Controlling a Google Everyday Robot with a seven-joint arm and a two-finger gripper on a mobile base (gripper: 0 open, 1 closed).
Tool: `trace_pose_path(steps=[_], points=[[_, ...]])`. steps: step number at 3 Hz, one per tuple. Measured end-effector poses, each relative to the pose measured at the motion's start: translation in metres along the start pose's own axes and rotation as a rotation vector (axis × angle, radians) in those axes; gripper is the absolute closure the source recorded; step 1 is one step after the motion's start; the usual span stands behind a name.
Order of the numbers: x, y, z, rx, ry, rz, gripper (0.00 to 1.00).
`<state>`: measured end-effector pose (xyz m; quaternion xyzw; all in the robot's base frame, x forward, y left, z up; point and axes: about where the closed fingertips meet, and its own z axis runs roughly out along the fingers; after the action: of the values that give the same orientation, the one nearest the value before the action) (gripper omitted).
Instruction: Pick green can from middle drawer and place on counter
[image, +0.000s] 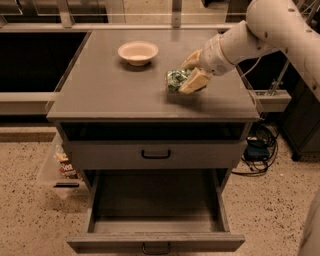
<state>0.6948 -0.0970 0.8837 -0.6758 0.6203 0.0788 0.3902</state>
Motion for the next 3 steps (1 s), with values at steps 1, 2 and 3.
trace_pose_path(steps=[1,2,3], points=[[0.0000,0.0000,0.0000,0.000,0.000,0.000,0.45],[0.0000,0.0000,0.0001,0.000,0.000,0.000,0.22],[0.0000,0.0000,0.0002,0.000,0.000,0.000,0.00]])
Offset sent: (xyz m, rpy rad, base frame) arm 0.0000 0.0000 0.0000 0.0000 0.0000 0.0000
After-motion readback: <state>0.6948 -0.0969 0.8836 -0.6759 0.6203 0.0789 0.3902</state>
